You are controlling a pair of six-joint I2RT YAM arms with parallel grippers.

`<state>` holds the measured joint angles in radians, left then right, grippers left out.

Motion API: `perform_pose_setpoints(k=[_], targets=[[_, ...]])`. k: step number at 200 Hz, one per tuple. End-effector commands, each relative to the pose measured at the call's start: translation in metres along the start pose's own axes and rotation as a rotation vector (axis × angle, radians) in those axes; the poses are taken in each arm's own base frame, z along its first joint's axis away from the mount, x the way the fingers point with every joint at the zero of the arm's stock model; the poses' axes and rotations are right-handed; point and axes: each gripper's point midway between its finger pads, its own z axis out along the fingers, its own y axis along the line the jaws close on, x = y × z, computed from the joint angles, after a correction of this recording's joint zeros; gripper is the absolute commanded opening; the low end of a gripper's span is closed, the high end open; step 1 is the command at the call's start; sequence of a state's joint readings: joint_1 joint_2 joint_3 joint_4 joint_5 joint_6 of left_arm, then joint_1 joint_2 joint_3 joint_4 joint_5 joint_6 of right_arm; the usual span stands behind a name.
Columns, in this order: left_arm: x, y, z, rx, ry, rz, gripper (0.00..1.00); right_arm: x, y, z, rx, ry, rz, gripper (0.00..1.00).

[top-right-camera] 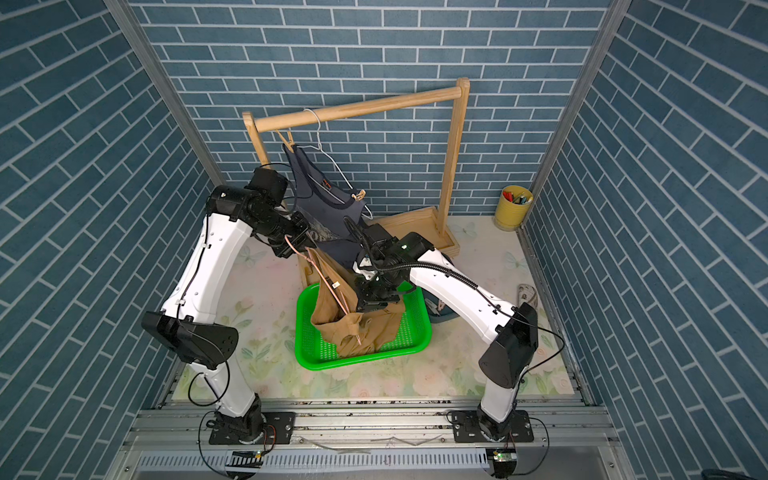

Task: Remove the clothespins securing tank tops to the hanger
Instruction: Remove the tank top from the hanger.

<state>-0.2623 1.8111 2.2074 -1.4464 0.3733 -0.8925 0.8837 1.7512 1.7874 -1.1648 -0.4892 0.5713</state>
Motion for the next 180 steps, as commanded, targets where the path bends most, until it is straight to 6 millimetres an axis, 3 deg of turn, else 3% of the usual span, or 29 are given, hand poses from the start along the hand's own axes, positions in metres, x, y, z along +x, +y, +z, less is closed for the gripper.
perform_pose_setpoints(k=[1, 44, 93, 123, 180], targets=[[-0.006, 0.0, -0.004, -0.003, -0.024, 0.01, 0.0, 0.013, -0.005, -0.003, 0.017, 0.009, 0.008, 0.06], [-0.015, 0.0, -0.003, 0.006, -0.023, 0.01, 0.0, 0.028, -0.017, -0.001, 0.04, 0.027, 0.001, 0.0], [-0.032, 0.01, -0.012, -0.049, -0.074, 0.069, 0.0, 0.049, -0.009, -0.004, 0.02, 0.067, -0.046, 0.0], [-0.04, 0.017, -0.007, -0.08, -0.086, 0.089, 0.0, 0.06, -0.005, -0.001, 0.03, 0.089, -0.065, 0.0], [-0.055, 0.021, -0.014, -0.013, -0.087, -0.001, 0.0, 0.069, -0.042, 0.026, 0.157, 0.158, -0.07, 0.0]])
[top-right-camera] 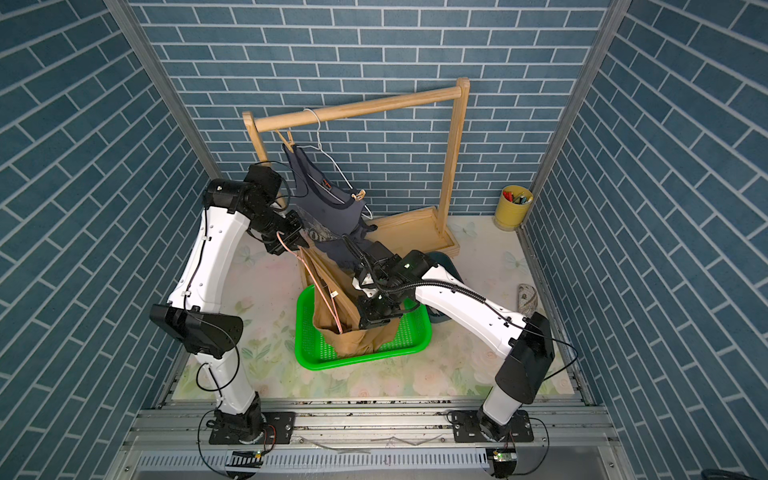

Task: Remove the clothespins securing tank tops to the hanger
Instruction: Remove the tank top from the hanger.

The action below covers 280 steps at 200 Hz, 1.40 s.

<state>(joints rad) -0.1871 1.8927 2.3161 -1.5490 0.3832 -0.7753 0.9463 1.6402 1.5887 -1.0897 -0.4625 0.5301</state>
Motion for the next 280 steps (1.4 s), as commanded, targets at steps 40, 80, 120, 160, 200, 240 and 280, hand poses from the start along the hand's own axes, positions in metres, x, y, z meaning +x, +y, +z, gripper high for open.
perform_pose_setpoints(k=[40, 80, 120, 160, 200, 240, 280], targets=[[-0.04, 0.018, -0.021, 0.017, -0.126, -0.035, 0.0, 0.039, -0.037, 0.01, 0.155, 0.124, -0.019, 0.0], [-0.039, 0.021, -0.025, 0.008, -0.129, -0.033, 0.0, 0.032, -0.04, 0.009, 0.172, 0.1, -0.047, 0.0], [-0.034, 0.008, -0.025, 0.109, -0.092, -0.083, 0.0, 0.026, -0.058, 0.034, 0.218, 0.128, -0.058, 0.0], [-0.019, 0.006, -0.024, 0.15, -0.038, -0.108, 0.0, 0.006, -0.068, 0.04, 0.246, 0.112, -0.076, 0.0], [-0.003, 0.019, -0.023, 0.132, -0.019, -0.126, 0.0, -0.014, -0.085, 0.041, 0.269, 0.094, -0.072, 0.0], [0.011, 0.029, -0.013, 0.132, -0.004, -0.169, 0.0, -0.033, -0.103, 0.044, 0.274, 0.101, -0.029, 0.14], [0.019, 0.038, -0.006, 0.105, 0.002, -0.191, 0.0, -0.026, -0.096, 0.022, 0.286, 0.129, -0.029, 0.47]])
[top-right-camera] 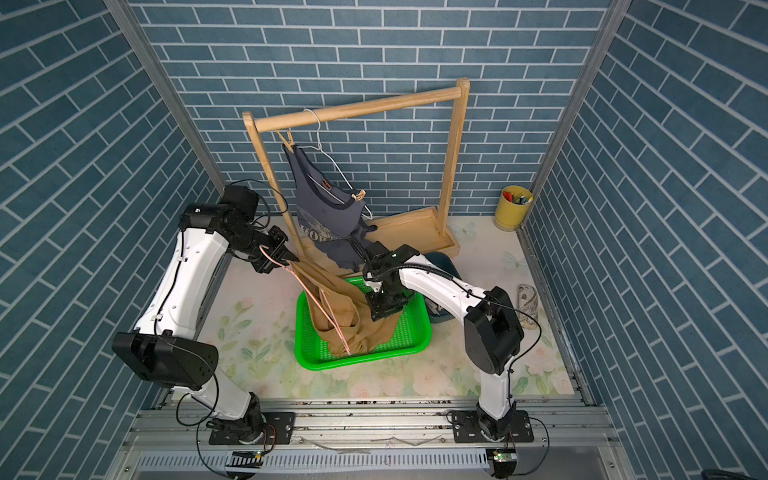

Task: Remove the clothespins securing tank tops to the hanger
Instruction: Remove the tank top from the hanger.

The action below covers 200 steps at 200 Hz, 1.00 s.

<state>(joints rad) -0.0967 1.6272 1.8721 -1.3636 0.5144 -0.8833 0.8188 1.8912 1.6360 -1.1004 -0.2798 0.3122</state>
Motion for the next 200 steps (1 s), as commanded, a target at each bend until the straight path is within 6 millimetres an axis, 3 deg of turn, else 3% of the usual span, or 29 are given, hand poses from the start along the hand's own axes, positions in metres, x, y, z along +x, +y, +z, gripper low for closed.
perform_pose_setpoints(k=[1, 43, 71, 101, 127, 165, 200], targets=[[-0.005, 0.0, -0.004, 0.013, -0.045, -0.005, 0.0, 0.023, -0.001, -0.023, 0.034, 0.058, -0.012, 0.47], [-0.007, 0.002, 0.009, -0.005, -0.036, -0.021, 0.0, 0.052, 0.018, -0.086, -0.016, -0.024, -0.028, 0.51], [-0.001, -0.009, 0.024, -0.009, -0.009, -0.004, 0.0, 0.058, 0.065, -0.129, -0.152, -0.111, -0.097, 0.53], [0.01, -0.024, 0.038, -0.006, 0.019, 0.021, 0.0, 0.046, 0.115, -0.159, -0.294, -0.194, -0.161, 0.53], [0.018, -0.033, 0.046, 0.005, 0.037, 0.025, 0.0, 0.034, 0.138, -0.162, -0.364, -0.219, -0.199, 0.53], [0.021, -0.042, 0.048, 0.039, 0.051, 0.011, 0.0, 0.035, 0.151, -0.143, -0.393, -0.166, -0.236, 0.5], [0.024, -0.051, 0.05, 0.081, 0.085, -0.007, 0.0, 0.035, 0.139, -0.116, -0.328, -0.108, -0.239, 0.45]])
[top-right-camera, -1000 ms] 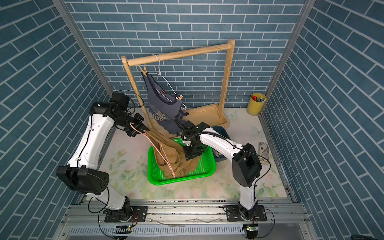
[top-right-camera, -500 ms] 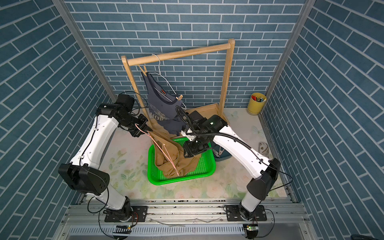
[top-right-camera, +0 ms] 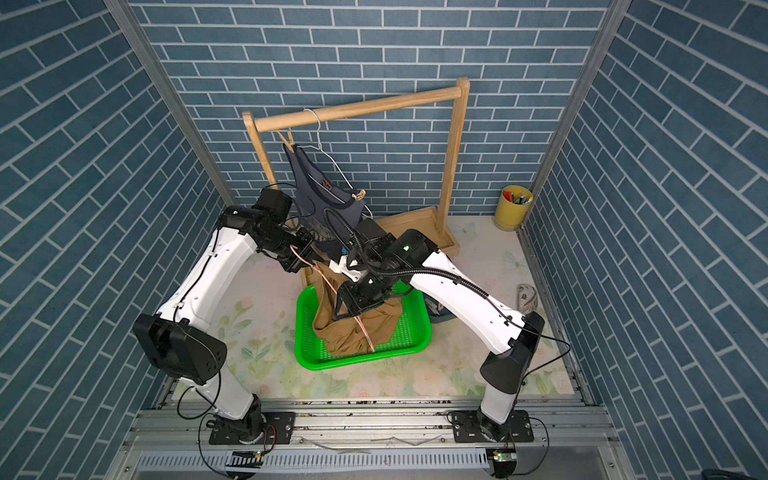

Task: Remove the clothespins securing tank tops to the hanger
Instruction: Remove the tank top from the hanger.

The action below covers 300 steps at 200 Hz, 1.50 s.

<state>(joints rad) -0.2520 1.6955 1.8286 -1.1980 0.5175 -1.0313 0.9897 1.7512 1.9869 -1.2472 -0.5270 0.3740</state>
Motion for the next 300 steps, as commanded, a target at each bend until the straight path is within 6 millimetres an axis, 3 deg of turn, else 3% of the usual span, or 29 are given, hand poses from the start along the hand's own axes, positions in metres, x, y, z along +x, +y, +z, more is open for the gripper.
perform_pose_setpoints(k=[1, 26, 35, 69, 91, 126, 189, 206, 257, 275, 291, 295, 300], targets=[[0.003, -0.015, -0.002, 0.059, 0.024, -0.011, 0.0, 0.008, -0.009, 0.013, 0.022, 0.055, -0.006, 0.44], [0.007, -0.018, -0.004, 0.072, 0.04, -0.017, 0.0, 0.018, -0.026, 0.018, 0.09, 0.095, -0.015, 0.24], [0.008, -0.018, -0.005, 0.074, 0.045, -0.016, 0.0, 0.02, -0.026, 0.016, 0.091, 0.094, -0.016, 0.22], [0.008, -0.01, -0.001, 0.036, 0.049, -0.011, 0.0, 0.015, -0.013, -0.01, 0.095, 0.028, -0.046, 0.4], [0.01, -0.012, -0.001, 0.041, 0.06, -0.004, 0.0, 0.017, -0.021, -0.029, 0.192, 0.002, -0.065, 0.48], [0.016, -0.013, -0.002, 0.016, 0.091, 0.03, 0.0, 0.015, -0.039, -0.035, 0.272, 0.004, -0.07, 0.5], [0.015, -0.005, 0.002, -0.008, 0.089, 0.033, 0.0, -0.005, -0.027, -0.058, 0.285, -0.091, -0.112, 0.51], [0.015, -0.006, 0.003, -0.007, 0.089, 0.032, 0.0, -0.005, -0.028, -0.054, 0.273, -0.08, -0.108, 0.52], [0.02, -0.019, 0.003, 0.031, 0.11, 0.037, 0.0, -0.019, -0.031, -0.005, 0.153, -0.068, -0.075, 0.52], [0.022, -0.022, 0.003, 0.045, 0.114, 0.032, 0.0, -0.02, -0.033, 0.009, 0.13, -0.035, -0.063, 0.43], [0.023, -0.022, 0.005, 0.053, 0.121, 0.027, 0.0, -0.018, -0.034, 0.013, 0.123, -0.015, -0.048, 0.06], [0.023, -0.022, 0.005, 0.055, 0.122, 0.027, 0.0, -0.016, -0.035, 0.014, 0.126, -0.011, -0.046, 0.0], [0.024, -0.021, 0.006, 0.052, 0.124, 0.027, 0.0, -0.014, -0.035, 0.013, 0.129, -0.007, -0.042, 0.0]])
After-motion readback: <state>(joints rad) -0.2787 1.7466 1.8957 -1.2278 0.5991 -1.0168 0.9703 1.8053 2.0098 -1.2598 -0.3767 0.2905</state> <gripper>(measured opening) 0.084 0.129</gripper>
